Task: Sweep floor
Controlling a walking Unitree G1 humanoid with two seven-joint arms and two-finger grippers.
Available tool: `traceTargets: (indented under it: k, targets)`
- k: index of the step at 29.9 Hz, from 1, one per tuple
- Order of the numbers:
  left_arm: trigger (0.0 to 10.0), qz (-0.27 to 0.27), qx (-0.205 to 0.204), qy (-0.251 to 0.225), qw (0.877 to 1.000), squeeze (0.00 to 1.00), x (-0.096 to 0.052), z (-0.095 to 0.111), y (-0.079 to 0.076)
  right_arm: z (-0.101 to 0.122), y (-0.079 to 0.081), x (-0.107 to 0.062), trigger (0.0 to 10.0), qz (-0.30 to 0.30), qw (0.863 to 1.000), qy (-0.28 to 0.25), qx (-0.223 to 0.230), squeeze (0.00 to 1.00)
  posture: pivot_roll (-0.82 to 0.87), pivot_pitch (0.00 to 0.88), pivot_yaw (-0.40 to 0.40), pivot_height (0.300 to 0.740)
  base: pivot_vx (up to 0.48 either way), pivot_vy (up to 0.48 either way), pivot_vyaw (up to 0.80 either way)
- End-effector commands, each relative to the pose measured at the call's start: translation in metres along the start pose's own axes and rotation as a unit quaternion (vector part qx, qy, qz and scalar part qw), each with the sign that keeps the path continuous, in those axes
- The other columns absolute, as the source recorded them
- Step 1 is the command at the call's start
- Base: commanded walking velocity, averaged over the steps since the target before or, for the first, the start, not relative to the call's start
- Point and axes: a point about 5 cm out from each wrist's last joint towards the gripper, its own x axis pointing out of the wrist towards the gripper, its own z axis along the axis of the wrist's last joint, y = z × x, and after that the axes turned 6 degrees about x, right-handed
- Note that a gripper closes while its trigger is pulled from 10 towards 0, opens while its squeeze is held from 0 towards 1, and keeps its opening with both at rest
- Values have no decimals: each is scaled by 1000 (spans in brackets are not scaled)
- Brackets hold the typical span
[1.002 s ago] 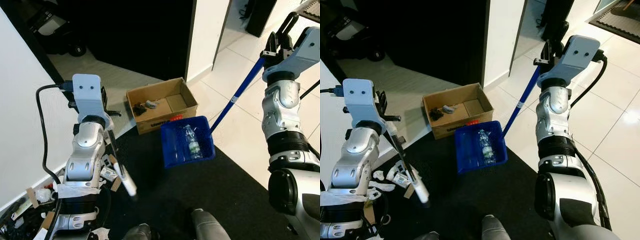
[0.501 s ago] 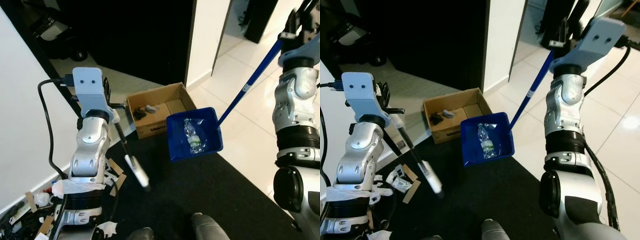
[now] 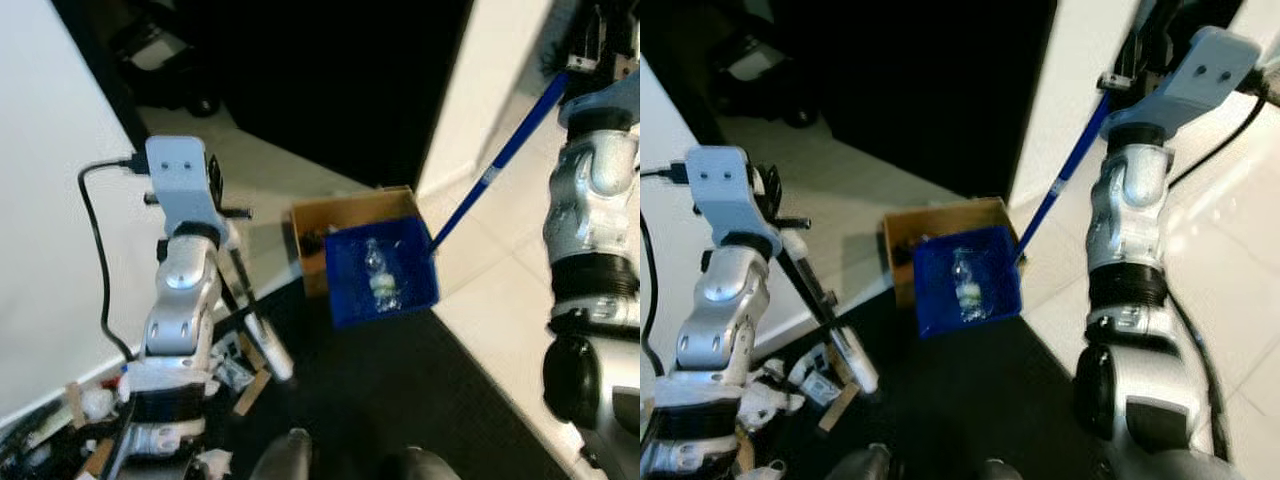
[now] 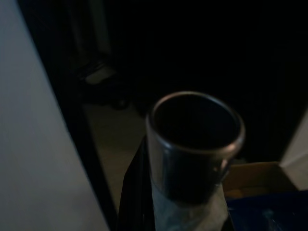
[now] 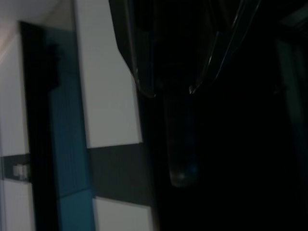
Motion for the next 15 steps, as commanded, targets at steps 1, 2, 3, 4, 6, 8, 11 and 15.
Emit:
traceTargets:
  k: [1,2,3,4,6,8,11,15]
  targets:
    - [10000,-7,3,-16,1000,0,1,5,-2,18,-6,6,10000,-14,999,-44,6,0,43,66,6,740,480,0,0]
    - [10000,-7,3,-16,1000,0,1,5,-2,18,-6,6,10000,-15,999,-45,7,0,42,67,8,740,480,0,0]
    - [10000,-7,3,-16,1000,0,1,5,-2,18,-6,6,10000,-15,999,-45,7,0,42,67,8,740,480,0,0]
    - [10000,-7,3,-16,1000,0,1,5,-2,19,-7,6,10000,-16,999,-46,8,0,42,67,8,740,480,0,0]
    - [10000,-8,4,-15,1000,0,1,5,-3,20,-7,6,10000,-20,999,-49,7,0,42,69,9,740,480,0,0]
    - [10000,-9,4,-15,1000,0,1,5,-3,20,-8,6,10000,-21,998,-51,6,0,42,69,9,740,480,0,0]
    - [10000,-9,4,-15,1000,0,2,5,-3,21,-9,7,10000,-23,998,-52,3,0,41,68,10,740,480,0,0]
    - [10000,-14,5,-15,1000,0,2,5,-4,20,-12,6,10000,-31,998,-50,-5,0,41,70,13,740,472,0,0]
